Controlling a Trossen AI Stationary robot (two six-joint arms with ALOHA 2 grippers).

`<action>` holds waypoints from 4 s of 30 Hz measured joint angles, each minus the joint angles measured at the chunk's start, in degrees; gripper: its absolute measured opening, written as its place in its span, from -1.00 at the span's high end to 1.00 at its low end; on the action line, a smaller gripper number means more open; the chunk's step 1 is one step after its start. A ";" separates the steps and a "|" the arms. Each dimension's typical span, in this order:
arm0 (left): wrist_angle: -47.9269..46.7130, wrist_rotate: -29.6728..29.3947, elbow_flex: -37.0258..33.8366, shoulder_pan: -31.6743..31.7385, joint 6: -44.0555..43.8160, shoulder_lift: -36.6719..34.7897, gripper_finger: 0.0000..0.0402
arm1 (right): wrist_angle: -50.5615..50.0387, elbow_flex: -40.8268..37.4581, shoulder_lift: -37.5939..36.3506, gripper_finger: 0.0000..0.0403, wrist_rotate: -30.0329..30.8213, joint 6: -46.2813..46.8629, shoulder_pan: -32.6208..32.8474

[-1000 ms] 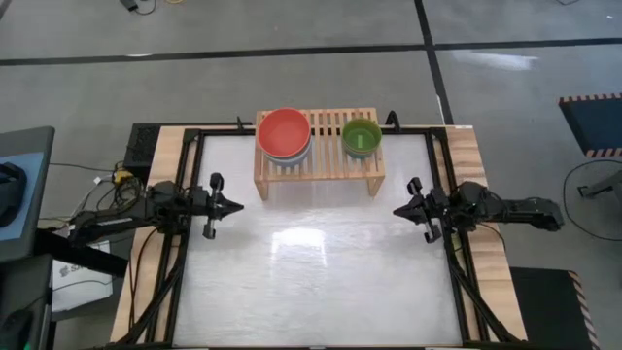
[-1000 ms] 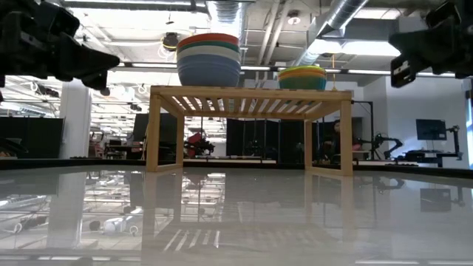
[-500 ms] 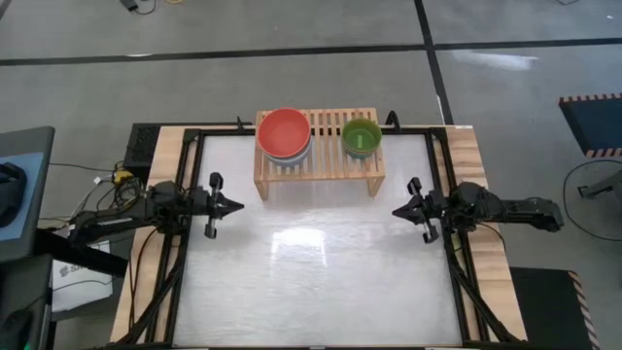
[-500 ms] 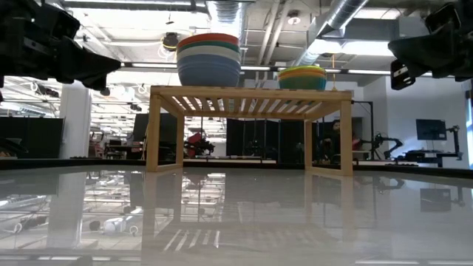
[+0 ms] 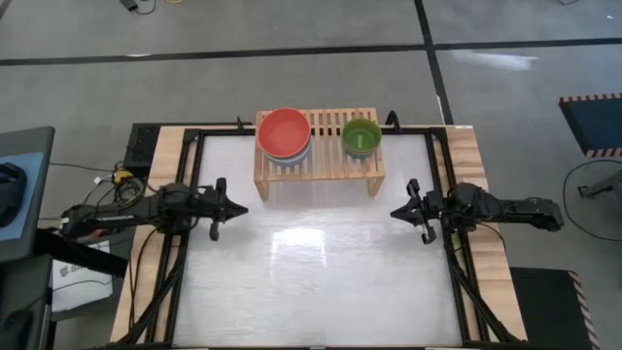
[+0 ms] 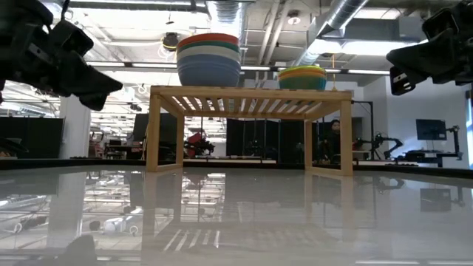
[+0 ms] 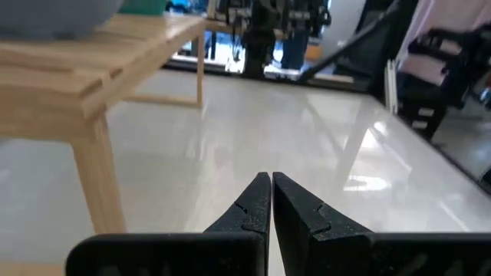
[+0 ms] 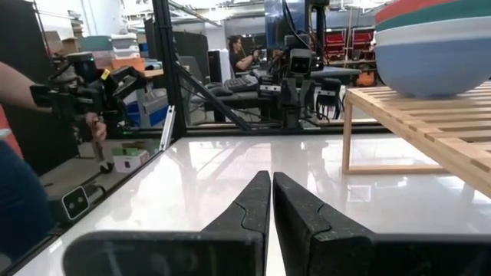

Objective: Place and stack bowls onto a shelf
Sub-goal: Return to Home Position

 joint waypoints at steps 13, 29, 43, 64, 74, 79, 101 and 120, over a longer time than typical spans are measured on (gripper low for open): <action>-0.52 -3.95 -0.02 0.00 0.35 4.04 1.00 | -0.33 -0.02 0.01 0.77 -0.02 0.02 0.02; -0.81 -4.88 -0.04 0.02 0.26 4.04 1.00 | -0.46 -0.07 0.01 0.77 -0.02 0.07 -0.01; -0.81 -4.88 -0.07 0.02 0.26 4.04 1.00 | -0.46 -0.07 0.01 0.77 -0.02 0.00 -0.01; -0.83 -4.88 -0.07 0.02 0.26 4.04 1.00 | -0.48 -0.07 0.01 0.77 -0.04 0.00 0.02; -0.83 -4.88 -0.07 0.02 0.24 4.04 1.00 | -0.48 -0.07 0.01 0.77 -0.07 0.00 0.01; -0.82 -4.87 -0.07 0.01 0.26 4.04 1.00 | -0.48 -0.07 0.01 0.77 -0.07 0.00 0.01; -0.82 -4.87 -0.07 0.01 0.25 4.04 1.00 | -0.48 -0.07 0.01 0.77 -0.07 0.02 -0.01; -0.81 -4.87 -0.07 0.01 0.25 4.04 1.00 | -0.48 -0.07 0.01 0.77 -0.07 0.02 0.02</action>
